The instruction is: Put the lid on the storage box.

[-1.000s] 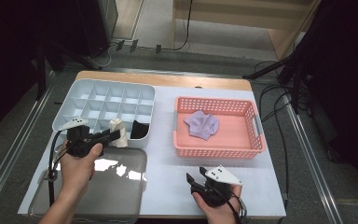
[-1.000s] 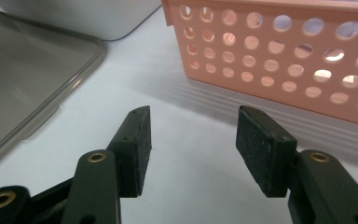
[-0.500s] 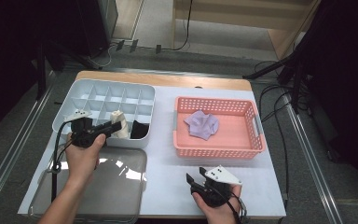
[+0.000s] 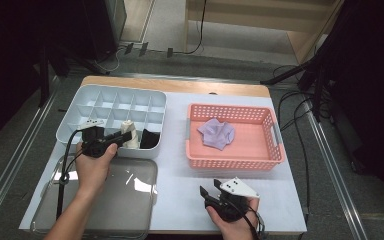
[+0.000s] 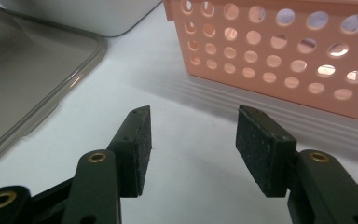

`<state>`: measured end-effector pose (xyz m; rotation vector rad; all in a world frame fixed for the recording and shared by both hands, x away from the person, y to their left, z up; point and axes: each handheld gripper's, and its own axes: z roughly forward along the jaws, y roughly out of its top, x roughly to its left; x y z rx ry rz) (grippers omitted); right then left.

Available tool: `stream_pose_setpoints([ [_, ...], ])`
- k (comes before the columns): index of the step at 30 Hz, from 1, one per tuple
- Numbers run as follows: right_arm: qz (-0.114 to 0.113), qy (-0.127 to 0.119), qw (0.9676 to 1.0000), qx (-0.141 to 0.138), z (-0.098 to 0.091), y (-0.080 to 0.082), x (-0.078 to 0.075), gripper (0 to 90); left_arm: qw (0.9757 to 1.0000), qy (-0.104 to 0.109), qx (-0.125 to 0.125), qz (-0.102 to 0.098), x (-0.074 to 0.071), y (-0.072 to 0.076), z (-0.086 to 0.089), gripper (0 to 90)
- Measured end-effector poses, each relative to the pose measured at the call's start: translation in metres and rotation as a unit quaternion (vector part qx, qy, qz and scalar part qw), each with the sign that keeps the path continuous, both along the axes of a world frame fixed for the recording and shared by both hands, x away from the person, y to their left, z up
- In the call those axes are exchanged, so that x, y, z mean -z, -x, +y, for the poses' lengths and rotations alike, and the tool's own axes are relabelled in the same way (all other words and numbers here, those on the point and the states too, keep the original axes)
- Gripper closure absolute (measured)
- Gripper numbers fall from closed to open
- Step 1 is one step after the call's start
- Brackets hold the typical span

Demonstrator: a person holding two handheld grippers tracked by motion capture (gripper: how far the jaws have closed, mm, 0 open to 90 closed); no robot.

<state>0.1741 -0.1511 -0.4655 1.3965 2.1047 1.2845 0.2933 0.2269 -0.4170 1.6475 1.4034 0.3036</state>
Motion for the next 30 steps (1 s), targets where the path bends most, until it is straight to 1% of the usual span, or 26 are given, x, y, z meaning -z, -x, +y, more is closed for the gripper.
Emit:
stream_pose_setpoints([
  [1,0.0,0.0,1.0,0.0,0.0,0.0,0.0,46.4,1.0,0.001,0.0,0.002,0.001,0.0,0.0,69.3],
  [2,0.0,0.0,1.0,0.0,0.0,0.0,0.0,46.4,1.0,-0.003,-0.001,0.003,0.002,-0.001,0.0,69.2],
  [7,-0.002,-0.004,1.0,0.002,-0.001,0.0,-0.002,46.5,0.9999,0.0,-0.006,0.01,0.005,-0.002,-0.001,67.3],
  [10,-0.004,-0.004,1.0,0.004,-0.002,0.0,-0.003,46.4,0.9999,0.006,-0.002,0.013,0.005,-0.002,-0.001,65.1],
  [12,-0.005,-0.007,1.0,0.005,-0.003,0.0,-0.005,46.5,0.9998,0.004,-0.007,0.017,0.004,-0.002,-0.001,63.1],
  [15,-0.008,-0.008,0.9999,0.007,-0.005,0.0,-0.007,46.4,0.9998,-0.005,-0.009,0.015,0.004,-0.001,-0.001,60.6],
  [18,-0.011,-0.009,0.9999,0.009,-0.005,-0.001,-0.009,46.3,0.9998,-0.004,-0.011,0.014,0.003,0.0,0.0,56.8],
  [20,-0.012,-0.011,0.9998,0.009,-0.006,-0.001,-0.011,45.8,0.9998,-0.002,-0.015,0.014,0.003,0.0,0.001,52.7],
  [26,-0.013,-0.017,0.9997,0.009,-0.007,-0.003,-0.015,43.2,0.9996,-0.002,-0.016,0.022,0.004,0.0,0.001,40.9],
  [29,-0.012,-0.014,0.9998,0.007,-0.007,-0.004,-0.015,42.7,0.9995,-0.003,-0.02,0.026,0.004,-0.001,0.0,36.0],
  [30,-0.012,-0.013,0.9998,0.007,-0.007,-0.004,-0.015,42.6,0.9994,-0.002,-0.02,0.027,0.004,-0.001,0.0,36.1],
])
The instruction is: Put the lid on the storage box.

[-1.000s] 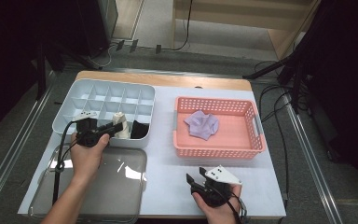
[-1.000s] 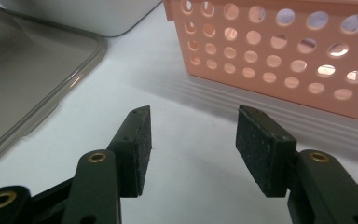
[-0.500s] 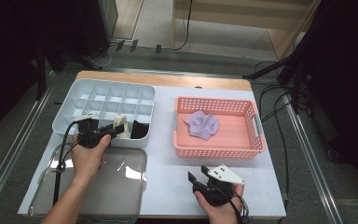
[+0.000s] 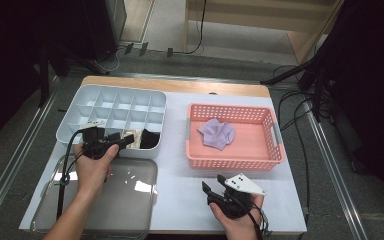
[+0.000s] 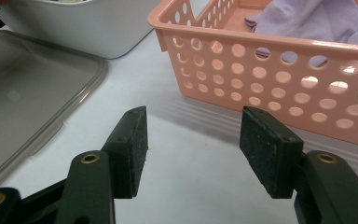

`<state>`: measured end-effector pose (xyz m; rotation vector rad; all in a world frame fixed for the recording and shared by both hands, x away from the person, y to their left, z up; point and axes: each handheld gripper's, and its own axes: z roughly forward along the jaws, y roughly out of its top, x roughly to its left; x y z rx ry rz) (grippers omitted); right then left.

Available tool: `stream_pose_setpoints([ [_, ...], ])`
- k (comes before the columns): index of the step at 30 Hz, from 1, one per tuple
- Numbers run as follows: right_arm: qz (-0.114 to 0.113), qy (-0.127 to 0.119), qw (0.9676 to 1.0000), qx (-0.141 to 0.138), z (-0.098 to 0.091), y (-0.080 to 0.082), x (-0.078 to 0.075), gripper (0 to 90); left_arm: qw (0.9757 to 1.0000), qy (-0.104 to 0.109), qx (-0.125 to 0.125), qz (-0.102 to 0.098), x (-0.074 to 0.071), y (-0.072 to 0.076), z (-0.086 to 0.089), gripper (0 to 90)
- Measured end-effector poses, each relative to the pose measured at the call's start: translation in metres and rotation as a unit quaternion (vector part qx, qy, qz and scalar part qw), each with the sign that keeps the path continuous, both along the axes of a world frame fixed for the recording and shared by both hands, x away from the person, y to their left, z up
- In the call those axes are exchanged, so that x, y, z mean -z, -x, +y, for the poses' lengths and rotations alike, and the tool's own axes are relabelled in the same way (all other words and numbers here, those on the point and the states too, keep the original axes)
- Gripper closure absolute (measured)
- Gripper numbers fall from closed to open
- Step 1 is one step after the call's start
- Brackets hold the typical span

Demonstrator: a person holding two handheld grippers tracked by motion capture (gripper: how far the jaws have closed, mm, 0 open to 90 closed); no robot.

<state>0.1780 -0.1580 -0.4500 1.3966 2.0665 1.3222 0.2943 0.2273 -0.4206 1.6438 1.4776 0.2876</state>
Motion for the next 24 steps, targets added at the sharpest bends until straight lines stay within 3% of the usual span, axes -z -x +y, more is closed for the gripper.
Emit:
stream_pose_setpoints([
  [2,-0.002,0.0,1.0,0.002,-0.001,0.0,-0.001,42.3,1.0,-0.004,-0.003,0.002,0.0,0.0,0.0,38.0],
  [5,-0.008,0.0,1.0,0.001,-0.002,-0.002,-0.005,40.1,1.0,-0.008,-0.003,-0.001,-0.001,0.002,-0.001,48.2],
  [9,-0.021,0.002,0.9998,0.001,-0.003,-0.005,-0.013,38.6,0.9999,-0.007,0.006,-0.014,-0.002,0.009,-0.004,50.5],
  [19,-0.047,0.005,0.9987,0.018,-0.005,-0.024,-0.029,39.6,0.9972,0.005,0.052,-0.053,-0.004,0.033,-0.011,37.4],
  [24,-0.058,0.008,0.9979,0.028,-0.008,-0.039,-0.039,39.6,0.9966,0.01,0.055,-0.061,-0.008,0.044,-0.009,28.5],
])
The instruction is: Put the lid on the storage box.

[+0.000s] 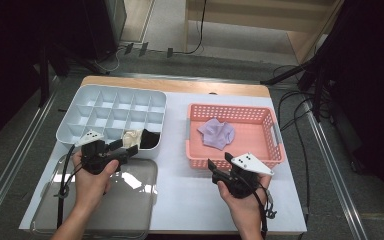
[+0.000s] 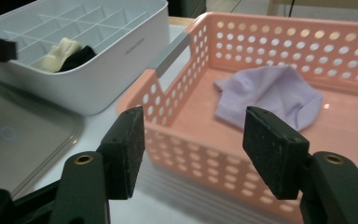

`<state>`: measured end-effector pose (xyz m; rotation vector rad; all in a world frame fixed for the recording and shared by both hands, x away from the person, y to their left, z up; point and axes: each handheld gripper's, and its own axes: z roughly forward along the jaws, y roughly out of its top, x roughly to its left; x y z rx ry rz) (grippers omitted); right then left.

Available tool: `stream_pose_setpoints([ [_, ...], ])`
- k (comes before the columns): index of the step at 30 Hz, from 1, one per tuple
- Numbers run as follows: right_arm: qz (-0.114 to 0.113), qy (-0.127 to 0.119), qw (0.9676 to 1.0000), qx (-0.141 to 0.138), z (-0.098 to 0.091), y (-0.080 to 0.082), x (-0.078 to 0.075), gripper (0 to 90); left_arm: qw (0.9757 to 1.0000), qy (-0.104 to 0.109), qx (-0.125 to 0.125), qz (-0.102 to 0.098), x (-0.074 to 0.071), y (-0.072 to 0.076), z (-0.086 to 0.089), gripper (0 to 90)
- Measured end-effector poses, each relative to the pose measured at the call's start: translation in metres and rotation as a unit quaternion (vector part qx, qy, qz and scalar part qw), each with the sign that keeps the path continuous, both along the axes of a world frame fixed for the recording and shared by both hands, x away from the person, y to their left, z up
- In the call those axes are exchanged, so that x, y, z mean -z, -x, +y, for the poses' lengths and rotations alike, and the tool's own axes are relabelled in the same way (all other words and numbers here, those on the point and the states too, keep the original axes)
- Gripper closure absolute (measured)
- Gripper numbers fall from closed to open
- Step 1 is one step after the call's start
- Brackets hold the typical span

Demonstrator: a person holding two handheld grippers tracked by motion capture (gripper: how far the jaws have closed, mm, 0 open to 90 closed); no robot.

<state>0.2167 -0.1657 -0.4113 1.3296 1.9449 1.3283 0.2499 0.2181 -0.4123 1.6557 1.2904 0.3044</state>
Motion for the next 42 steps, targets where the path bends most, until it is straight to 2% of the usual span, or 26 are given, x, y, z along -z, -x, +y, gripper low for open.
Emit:
stream_pose_setpoints([
  [4,0.001,0.008,0.9998,0.016,-0.001,-0.014,-0.002,38.7,0.9999,-0.001,-0.003,-0.011,-0.002,0.009,0.003,16.6],
  [6,0.004,0.008,0.9997,0.023,-0.001,-0.02,-0.001,37.7,0.9998,0.002,0.007,-0.018,-0.002,0.013,0.005,10.3],
  [10,0.006,0.02,0.9992,0.033,0.001,-0.035,0.002,36.2,0.9996,0.008,0.02,-0.018,0.002,0.021,0.007,6.1],
  [12,0.005,0.029,0.9987,0.041,0.002,-0.042,0.004,36.2,0.999,0.024,0.034,-0.015,0.007,0.025,0.008,3.2],
  [14,0.011,0.025,0.9983,0.051,0.002,-0.049,0.004,37.1,0.9984,0.026,0.048,-0.013,0.01,0.028,0.009,2.9],
  [20,0.025,0.033,0.997,0.065,0.006,-0.068,0.01,38.8,0.9986,0.014,0.05,-0.001,0.023,0.036,0.01,2.1],
  [24,0.04,0.036,0.9959,0.072,0.008,-0.081,0.018,39.4,0.9989,0.007,0.045,-0.005,0.029,0.038,0.014,2.0],
  [27,0.033,0.03,0.9958,0.08,0.009,-0.089,0.024,47.1,0.999,0.002,0.045,0.0,0.036,0.039,0.014,2.0],
  [31,0.035,0.036,0.9946,0.091,0.013,-0.097,0.029,47.4,0.9989,-0.009,0.047,0.004,0.042,0.039,0.013,2.1],
  [34,0.054,0.039,0.9927,0.101,0.016,-0.105,0.036,49.2,0.9987,-0.012,0.049,0.005,0.043,0.039,0.013,2.1],
  [36,0.075,0.044,0.9901,0.111,0.017,-0.109,0.036,53.2,0.9987,-0.011,0.05,0.005,0.043,0.039,0.012,2.1],
  [40,0.083,0.046,0.988,0.122,0.019,-0.113,0.031,52.9,0.9984,-0.009,0.055,0.007,0.045,0.039,0.011,2.1],
  [41,0.105,0.045,0.9863,0.119,0.019,-0.114,0.029,53.5,0.9983,-0.011,0.056,0.007,0.045,0.04,0.011,2.1],
  [42,0.111,0.046,0.9857,0.118,0.019,-0.113,0.028,54.6,0.9983,-0.011,0.057,0.008,0.045,0.04,0.01,2.1],
])
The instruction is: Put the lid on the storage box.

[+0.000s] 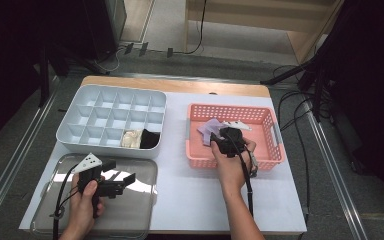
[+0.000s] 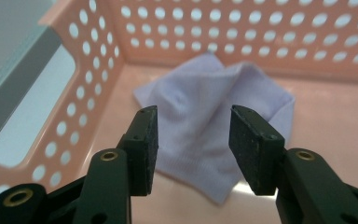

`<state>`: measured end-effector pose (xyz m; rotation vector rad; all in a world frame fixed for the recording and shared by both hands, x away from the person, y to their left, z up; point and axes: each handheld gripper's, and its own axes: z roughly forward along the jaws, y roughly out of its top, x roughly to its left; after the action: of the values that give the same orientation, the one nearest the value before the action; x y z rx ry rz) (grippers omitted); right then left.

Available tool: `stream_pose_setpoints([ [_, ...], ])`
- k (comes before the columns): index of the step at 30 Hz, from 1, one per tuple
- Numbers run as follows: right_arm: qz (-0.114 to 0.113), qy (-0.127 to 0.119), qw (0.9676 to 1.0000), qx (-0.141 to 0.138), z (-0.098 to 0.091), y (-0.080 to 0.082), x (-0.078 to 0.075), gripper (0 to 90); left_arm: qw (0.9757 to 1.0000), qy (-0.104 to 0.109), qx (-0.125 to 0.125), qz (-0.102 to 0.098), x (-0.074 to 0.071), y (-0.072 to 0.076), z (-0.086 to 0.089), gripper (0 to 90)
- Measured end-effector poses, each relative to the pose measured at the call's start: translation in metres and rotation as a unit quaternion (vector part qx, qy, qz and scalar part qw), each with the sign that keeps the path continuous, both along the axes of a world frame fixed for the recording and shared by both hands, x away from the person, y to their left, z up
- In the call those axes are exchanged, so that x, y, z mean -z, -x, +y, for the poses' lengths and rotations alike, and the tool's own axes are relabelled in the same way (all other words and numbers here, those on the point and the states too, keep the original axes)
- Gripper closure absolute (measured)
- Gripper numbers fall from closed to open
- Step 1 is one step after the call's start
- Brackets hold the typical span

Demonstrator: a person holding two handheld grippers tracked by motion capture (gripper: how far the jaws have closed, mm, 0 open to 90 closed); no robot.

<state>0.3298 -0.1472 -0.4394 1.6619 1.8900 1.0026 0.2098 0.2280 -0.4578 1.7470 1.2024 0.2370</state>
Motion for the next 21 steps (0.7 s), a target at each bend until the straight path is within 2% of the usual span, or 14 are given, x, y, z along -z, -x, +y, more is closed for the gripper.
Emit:
stream_pose_setpoints([
  [2,-0.006,0.002,1.0,0.001,-0.002,0.002,-0.002,55.4,1.0,-0.006,0.002,0.001,0.001,0.0,0.0,2.1],
  [5,-0.004,0.015,0.9999,-0.006,-0.006,0.003,-0.002,67.5,1.0,-0.003,-0.001,0.004,0.002,-0.001,0.0,2.2],
  [6,-0.007,0.012,0.9999,-0.006,-0.007,0.004,-0.002,67.3,1.0,-0.003,-0.002,0.003,0.002,-0.001,0.001,2.2],
  [8,-0.025,-0.028,0.9993,0.004,-0.009,0.009,-0.003,64.3,1.0,-0.003,-0.002,0.002,0.001,-0.001,0.002,2.2],
  [10,-0.033,-0.011,0.9994,0.009,-0.011,0.013,-0.008,67.6,1.0,-0.002,-0.005,0.001,0.001,-0.001,0.003,2.2],
  [12,-0.047,-0.02,0.9987,0.001,-0.013,0.012,-0.009,65.0,1.0,-0.001,-0.005,0.003,0.001,-0.002,0.003,2.2],
  [13,-0.047,-0.015,0.9987,-0.008,-0.013,0.01,-0.009,64.5,1.0,-0.001,-0.005,0.003,0.001,-0.002,0.003,2.2],
  [14,-0.044,-0.003,0.999,-0.001,-0.014,0.006,-0.01,64.7,1.0,0.0,-0.005,0.003,0.0,-0.001,0.002,2.2],
  [15,-0.047,-0.003,0.9989,0.002,-0.015,0.004,-0.01,64.9,1.0,-0.003,0.0,0.001,0.0,-0.001,0.002,2.2],
  [16,-0.042,-0.013,0.999,-0.001,-0.017,0.0,-0.009,64.9,1.0,-0.003,0.001,0.001,0.0,-0.001,0.001,2.2],
  [18,-0.032,-0.005,0.9995,-0.002,-0.017,-0.007,-0.008,65.0,1.0,-0.005,-0.001,0.001,0.0,-0.001,0.002,2.2],
  [21,0.012,-0.012,0.9998,-0.009,-0.013,-0.016,-0.009,65.5,1.0,-0.004,-0.001,0.002,0.001,-0.001,0.002,2.2],
])
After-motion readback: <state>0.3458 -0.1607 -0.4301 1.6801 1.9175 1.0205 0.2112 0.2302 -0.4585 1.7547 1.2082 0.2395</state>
